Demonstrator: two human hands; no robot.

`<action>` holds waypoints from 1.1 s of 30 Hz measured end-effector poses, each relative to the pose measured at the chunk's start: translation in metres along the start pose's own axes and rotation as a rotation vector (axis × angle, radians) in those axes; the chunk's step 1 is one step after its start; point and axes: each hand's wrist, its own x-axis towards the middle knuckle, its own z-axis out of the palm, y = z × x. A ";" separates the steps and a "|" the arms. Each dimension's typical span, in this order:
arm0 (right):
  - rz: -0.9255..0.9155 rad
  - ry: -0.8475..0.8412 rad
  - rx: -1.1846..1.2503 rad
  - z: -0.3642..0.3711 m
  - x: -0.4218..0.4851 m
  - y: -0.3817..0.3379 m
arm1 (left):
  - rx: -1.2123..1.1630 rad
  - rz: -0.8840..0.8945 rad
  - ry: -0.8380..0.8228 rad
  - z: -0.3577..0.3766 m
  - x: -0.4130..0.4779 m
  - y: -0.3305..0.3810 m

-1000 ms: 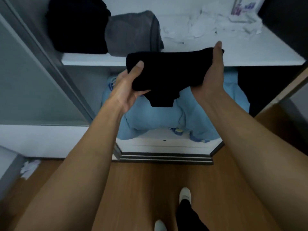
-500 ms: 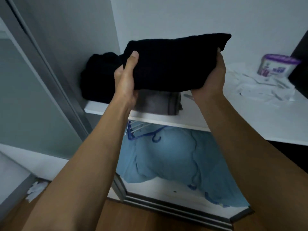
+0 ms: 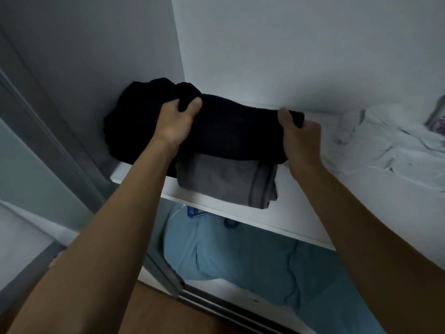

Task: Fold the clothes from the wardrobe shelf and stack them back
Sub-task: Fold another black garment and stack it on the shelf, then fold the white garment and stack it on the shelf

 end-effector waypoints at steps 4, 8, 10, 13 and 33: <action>0.130 -0.153 -0.267 0.009 0.019 0.010 | 0.318 -0.077 0.007 0.002 0.011 -0.013; -0.041 0.009 -0.612 0.013 0.018 0.015 | 0.740 0.180 0.072 0.001 0.013 -0.010; -0.248 0.036 -0.626 0.026 0.017 0.008 | 0.722 0.426 -0.023 0.012 0.014 -0.005; -0.237 -0.245 -0.815 0.053 0.009 0.016 | 0.903 0.376 -0.372 0.034 0.008 -0.025; 0.090 0.034 -0.879 -0.171 0.024 0.036 | 0.593 0.539 -0.638 0.171 -0.079 0.016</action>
